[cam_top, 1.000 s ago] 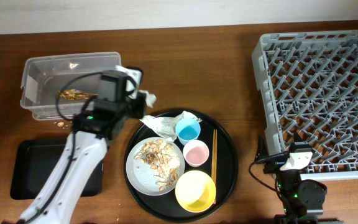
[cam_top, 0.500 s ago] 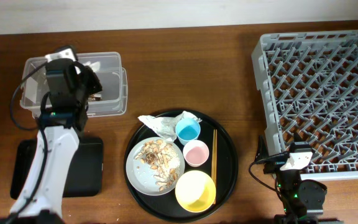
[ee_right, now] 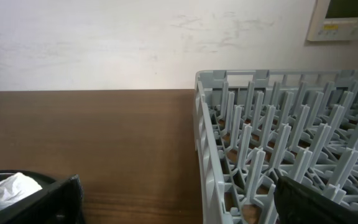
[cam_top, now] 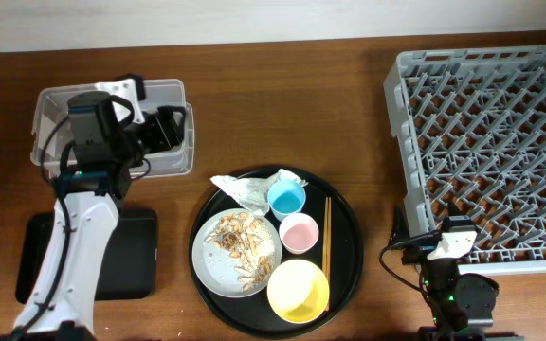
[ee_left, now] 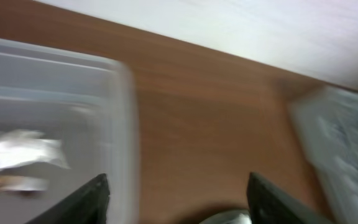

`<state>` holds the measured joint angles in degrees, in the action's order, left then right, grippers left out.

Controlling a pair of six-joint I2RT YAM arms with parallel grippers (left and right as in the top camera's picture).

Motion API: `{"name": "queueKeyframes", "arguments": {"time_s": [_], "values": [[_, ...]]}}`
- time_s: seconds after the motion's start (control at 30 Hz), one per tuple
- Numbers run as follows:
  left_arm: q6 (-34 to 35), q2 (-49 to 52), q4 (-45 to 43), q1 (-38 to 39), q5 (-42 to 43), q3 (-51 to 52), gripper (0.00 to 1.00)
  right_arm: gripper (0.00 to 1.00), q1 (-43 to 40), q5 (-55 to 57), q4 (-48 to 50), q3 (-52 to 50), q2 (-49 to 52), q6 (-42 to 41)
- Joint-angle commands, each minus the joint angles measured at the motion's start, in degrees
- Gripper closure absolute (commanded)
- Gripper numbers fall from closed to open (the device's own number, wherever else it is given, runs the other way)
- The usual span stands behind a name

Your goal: Sort waste into correct bins and load items into the dishwasher rack

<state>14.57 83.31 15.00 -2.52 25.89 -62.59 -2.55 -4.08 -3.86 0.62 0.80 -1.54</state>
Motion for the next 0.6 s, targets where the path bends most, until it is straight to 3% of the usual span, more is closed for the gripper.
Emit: {"name": "queueKeyframes", "arguments": {"time_s": [0.0,0.2,0.37,0.43,0.5,0.57], "values": [[-2.67,-1.31,6.34,3.02,13.25,-0.57,0.58,0.01,-0.11,0.24,-0.28,-0.31,-0.44,-0.17],[-2.62,-1.31,19.39,10.69,1.18,-0.5,0.58,0.01,-0.11,0.24,-0.28,-0.31,-0.44,-0.17],[-2.64,-1.14,21.53,15.28,1.2,-0.42,0.58,0.01,-0.11,0.24,-0.28,-0.31,-0.44,-0.17],[-2.43,-0.76,21.46,16.63,1.07,-0.39,0.62,0.01,-0.11,0.24,-0.28,-0.31,-0.44,-0.17],[2.71,-0.37,21.64,17.46,-3.87,-0.39,0.76,0.01,-0.11,0.24,-0.28,-0.31,-0.44,-0.17],[12.59,0.22,22.82,18.08,-14.56,-0.37,0.75,0.02,-0.11,0.24,-0.28,-0.31,-0.44,-0.17]]}}
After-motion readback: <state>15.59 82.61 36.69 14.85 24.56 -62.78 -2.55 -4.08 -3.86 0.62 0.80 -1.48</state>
